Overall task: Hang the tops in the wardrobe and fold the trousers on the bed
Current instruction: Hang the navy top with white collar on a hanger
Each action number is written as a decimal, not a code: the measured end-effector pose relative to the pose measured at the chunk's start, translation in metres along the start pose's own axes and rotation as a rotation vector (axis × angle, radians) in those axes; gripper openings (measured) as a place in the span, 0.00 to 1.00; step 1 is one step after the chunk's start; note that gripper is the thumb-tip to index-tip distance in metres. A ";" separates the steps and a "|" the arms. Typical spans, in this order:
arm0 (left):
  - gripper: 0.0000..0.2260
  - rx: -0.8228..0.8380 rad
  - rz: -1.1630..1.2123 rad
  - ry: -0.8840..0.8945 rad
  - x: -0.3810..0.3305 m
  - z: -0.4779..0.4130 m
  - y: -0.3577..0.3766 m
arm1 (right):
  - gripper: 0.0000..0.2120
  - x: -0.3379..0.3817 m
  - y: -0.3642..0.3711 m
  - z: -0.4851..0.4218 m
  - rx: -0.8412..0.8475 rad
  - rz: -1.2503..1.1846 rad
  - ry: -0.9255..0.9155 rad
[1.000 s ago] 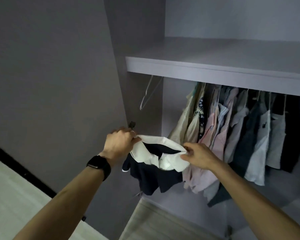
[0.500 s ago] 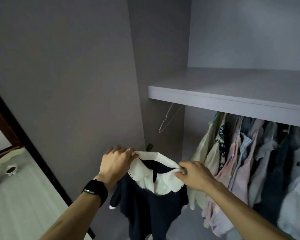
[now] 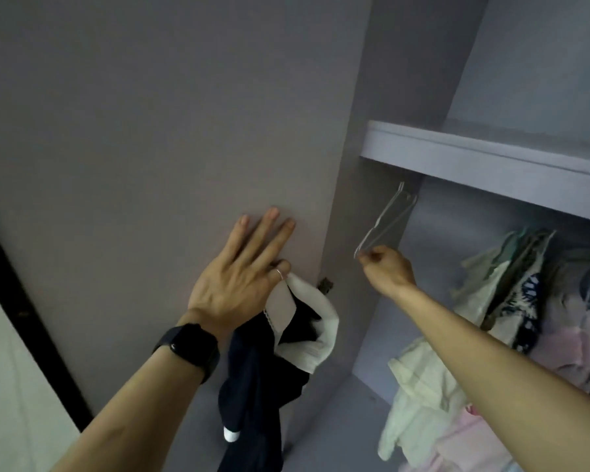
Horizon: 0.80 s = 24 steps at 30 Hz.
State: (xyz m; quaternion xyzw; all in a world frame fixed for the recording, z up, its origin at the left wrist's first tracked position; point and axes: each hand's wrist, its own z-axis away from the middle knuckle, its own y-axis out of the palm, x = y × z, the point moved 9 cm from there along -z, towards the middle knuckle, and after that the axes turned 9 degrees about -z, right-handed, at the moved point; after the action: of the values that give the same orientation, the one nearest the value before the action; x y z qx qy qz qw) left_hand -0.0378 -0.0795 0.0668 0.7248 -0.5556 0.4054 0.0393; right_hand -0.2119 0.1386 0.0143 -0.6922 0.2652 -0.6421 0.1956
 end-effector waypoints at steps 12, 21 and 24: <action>0.12 -0.104 -0.066 0.025 -0.004 0.002 0.016 | 0.21 -0.024 0.025 -0.065 -0.349 -0.006 0.185; 0.16 -0.090 -0.037 -0.006 -0.002 0.008 0.015 | 0.27 0.001 -0.046 -0.050 -0.496 -0.005 0.192; 0.19 -0.046 -0.001 -0.013 0.000 0.008 0.016 | 0.29 0.003 -0.062 -0.024 -0.464 0.058 0.157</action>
State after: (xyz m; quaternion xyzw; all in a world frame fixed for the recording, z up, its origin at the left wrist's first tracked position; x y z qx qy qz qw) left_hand -0.0463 -0.0897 0.0551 0.7268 -0.5645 0.3877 0.0527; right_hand -0.2286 0.1867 0.0574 -0.6586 0.4399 -0.6099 0.0286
